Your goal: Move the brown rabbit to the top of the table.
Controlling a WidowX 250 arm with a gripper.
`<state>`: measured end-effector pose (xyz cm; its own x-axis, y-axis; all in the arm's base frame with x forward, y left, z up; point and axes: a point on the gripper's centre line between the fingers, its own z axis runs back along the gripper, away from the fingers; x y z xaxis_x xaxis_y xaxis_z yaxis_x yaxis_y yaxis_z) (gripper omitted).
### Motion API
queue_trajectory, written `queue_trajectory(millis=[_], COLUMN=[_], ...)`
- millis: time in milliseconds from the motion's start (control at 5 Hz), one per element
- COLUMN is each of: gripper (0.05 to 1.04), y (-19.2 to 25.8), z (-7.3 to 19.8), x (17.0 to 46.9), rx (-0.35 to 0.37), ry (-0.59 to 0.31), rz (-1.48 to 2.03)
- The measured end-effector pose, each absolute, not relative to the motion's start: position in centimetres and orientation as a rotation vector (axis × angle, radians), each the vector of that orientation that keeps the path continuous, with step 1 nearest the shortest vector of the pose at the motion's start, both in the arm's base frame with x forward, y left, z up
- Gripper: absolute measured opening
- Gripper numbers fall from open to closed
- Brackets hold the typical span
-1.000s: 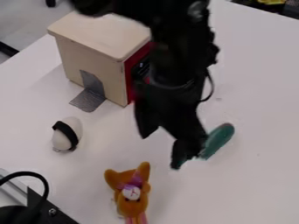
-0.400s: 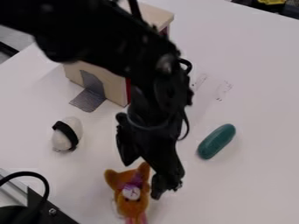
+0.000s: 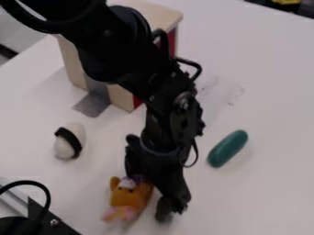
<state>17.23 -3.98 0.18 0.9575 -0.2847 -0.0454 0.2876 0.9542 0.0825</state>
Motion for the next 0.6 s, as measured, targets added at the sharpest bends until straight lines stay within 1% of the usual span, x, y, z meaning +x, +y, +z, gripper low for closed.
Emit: queue_trajectory(millis=[200, 400, 600], gripper=[0.954, 0.688, 0.386], y=[-3.95, -4.06, -3.81], z=[-0.18, -0.22, 0.36], x=[17.01, 16.85, 16.25], rx=[0.100, 0.097, 0.110], ry=[0.047, 0.048, 0.054], rz=[-0.291, -0.287, -0.287])
